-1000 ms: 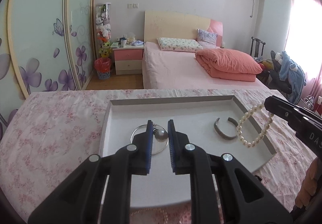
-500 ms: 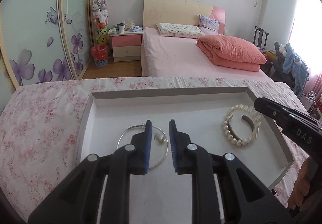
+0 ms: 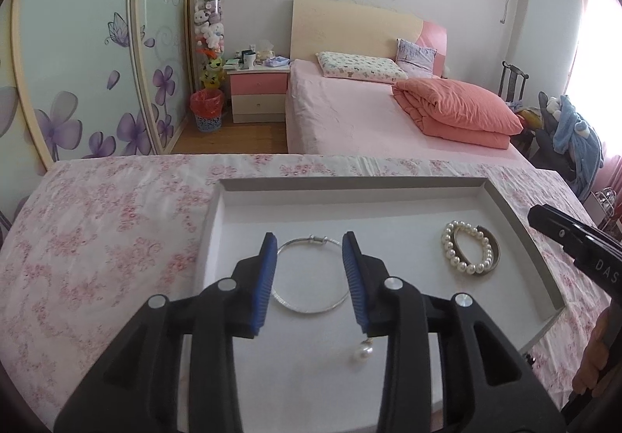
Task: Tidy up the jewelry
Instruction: 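Withdraw both grippers from the tray toward the remaining jewelry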
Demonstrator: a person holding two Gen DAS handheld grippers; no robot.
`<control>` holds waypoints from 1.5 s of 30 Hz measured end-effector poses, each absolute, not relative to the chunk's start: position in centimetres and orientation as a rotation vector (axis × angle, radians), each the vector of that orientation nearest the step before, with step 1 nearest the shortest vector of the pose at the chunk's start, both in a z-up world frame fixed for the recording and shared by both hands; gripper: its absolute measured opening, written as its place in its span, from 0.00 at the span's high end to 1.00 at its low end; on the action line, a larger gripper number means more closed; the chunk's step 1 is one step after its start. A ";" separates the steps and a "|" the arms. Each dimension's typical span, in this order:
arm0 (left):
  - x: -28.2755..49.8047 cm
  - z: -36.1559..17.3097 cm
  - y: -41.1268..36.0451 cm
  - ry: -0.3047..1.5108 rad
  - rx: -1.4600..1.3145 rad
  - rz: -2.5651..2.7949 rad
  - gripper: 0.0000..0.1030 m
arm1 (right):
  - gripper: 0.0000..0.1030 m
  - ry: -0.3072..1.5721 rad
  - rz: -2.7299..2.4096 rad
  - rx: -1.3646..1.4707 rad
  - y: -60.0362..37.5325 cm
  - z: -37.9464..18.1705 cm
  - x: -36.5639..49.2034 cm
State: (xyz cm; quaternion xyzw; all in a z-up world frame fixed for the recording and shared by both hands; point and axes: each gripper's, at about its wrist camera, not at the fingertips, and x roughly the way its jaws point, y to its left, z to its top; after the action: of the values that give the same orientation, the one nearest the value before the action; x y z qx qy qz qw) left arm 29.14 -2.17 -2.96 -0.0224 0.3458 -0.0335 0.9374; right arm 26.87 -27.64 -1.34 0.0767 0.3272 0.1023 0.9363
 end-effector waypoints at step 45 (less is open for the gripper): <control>13.0 -6.4 1.1 0.768 0.057 -0.036 0.21 | 0.73 0.879 0.210 -0.059 -27.2 -8.5 15.6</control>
State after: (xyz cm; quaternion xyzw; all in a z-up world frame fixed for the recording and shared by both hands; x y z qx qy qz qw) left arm 12.99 1.08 -6.43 0.0276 0.3748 -0.0174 0.9265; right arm 15.56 -27.18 -8.46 -0.0284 0.4247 0.1014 0.8992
